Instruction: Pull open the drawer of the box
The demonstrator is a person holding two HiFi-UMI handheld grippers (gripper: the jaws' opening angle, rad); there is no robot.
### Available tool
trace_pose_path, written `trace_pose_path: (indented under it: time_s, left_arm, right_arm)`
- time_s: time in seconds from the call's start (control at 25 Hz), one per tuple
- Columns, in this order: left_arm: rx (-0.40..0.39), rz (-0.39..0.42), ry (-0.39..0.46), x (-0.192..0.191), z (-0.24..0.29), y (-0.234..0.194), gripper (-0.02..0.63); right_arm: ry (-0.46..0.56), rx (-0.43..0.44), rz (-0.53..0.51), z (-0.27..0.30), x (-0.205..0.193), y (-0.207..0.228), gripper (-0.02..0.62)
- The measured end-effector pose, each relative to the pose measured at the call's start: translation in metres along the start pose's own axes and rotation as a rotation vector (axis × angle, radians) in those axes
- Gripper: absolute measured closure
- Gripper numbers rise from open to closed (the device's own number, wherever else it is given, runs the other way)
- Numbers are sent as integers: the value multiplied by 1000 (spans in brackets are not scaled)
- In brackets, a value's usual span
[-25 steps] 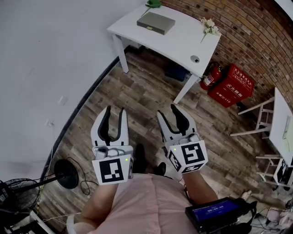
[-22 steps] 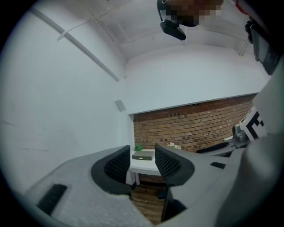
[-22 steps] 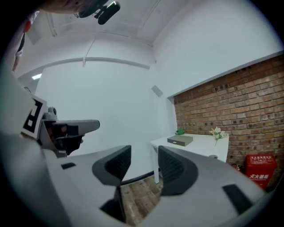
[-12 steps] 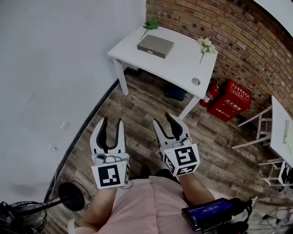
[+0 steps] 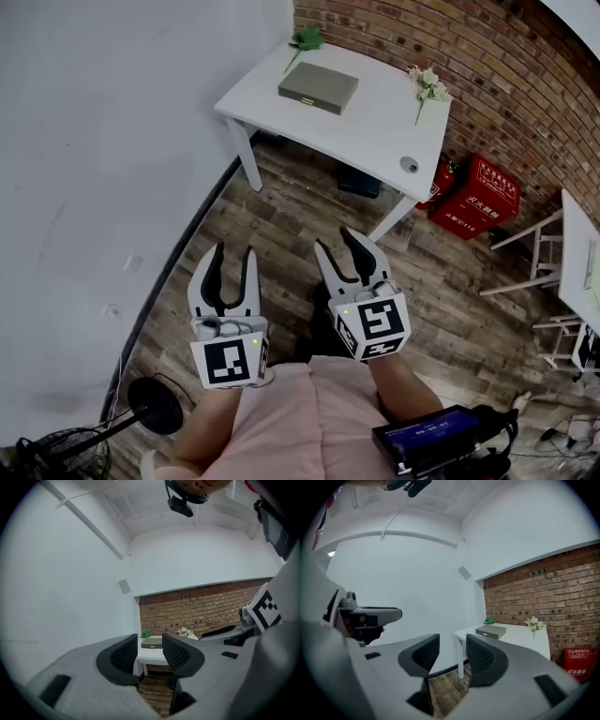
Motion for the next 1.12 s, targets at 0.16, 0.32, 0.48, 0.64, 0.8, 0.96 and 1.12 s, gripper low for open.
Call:
trace_pose_path:
  time_s: [0.16,0.32,0.48,0.64,0.8,0.96,1.12]
  left_arm:
    - [1,-6,-13,-10,28,-8,454]
    - [7,-29,-33,-24,61,-18,483]
    - [16,-13,-48,-29,105,-24,483]
    - [21,-6,-56,-30,150,-33,491]
    - [29,5,-51,-23,193,-39,492]
    - [23,23,-30,-13,233,-39,492]
    - [4,24,3,-6,266,-39,492]
  right_arm:
    - [-10,-16,-5,27,-6,14,417]
    - [-40,-15,18,62,-18,33,420]
    - [-61,-8,34,100,-23,59,422]
    - [-71,3,41,142,-21,82,422]
    - [-67,19,40,181,-10,104,423]
    - [-51,23,34,213,2,128,426]
    - [-40,18,25,239,10,146,430]
Point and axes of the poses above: the fingertips, and each gripper's own axes: z forward along the fingers, y to its right, x out of its top, the point moved 2 cm from there along -z, backward along the fingers, and after that the axes turned 4 degrees about -z, right-handed, at the moved point
